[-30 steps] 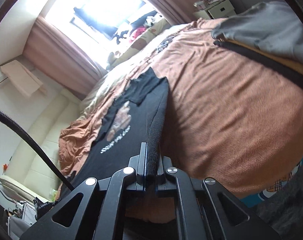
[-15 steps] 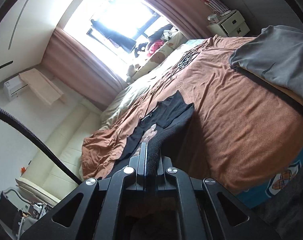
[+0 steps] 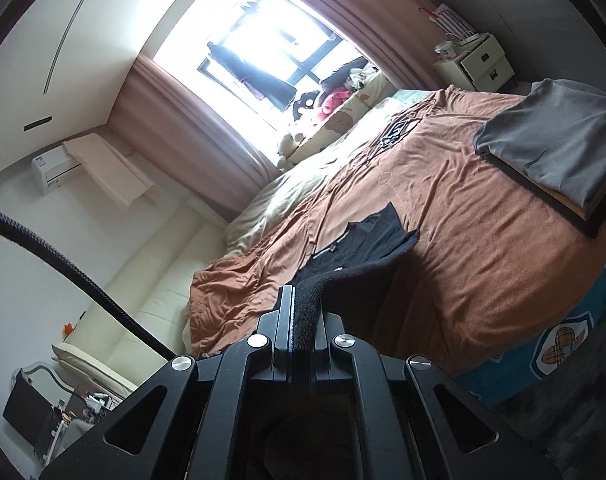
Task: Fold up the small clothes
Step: 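Lift the hem with both grippers and fold it toward the collar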
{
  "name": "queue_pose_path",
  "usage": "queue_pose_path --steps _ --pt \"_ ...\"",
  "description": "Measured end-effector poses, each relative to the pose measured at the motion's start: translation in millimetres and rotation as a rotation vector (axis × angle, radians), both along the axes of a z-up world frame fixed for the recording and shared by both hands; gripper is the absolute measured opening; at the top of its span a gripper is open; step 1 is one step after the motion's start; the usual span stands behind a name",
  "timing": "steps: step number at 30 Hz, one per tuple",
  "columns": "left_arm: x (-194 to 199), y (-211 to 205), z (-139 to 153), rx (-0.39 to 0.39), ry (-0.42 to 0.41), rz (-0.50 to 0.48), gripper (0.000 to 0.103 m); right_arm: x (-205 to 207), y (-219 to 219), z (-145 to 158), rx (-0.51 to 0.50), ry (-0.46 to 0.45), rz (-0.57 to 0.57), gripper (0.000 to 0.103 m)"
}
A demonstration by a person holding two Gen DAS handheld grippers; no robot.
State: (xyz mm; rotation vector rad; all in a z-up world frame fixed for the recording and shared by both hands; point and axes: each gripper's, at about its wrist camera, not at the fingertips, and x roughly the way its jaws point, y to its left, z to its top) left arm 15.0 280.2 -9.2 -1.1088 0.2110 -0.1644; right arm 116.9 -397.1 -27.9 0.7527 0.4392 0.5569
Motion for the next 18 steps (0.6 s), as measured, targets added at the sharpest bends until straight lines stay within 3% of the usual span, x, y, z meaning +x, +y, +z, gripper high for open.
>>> queue_pose_path --steps 8,18 --pt "-20 -10 7 0.019 -0.008 -0.014 0.004 -17 -2 -4 -0.002 -0.032 0.015 0.002" --pt "-29 -20 46 0.075 -0.026 -0.012 0.004 -19 -19 -17 0.061 -0.074 0.018 0.002"
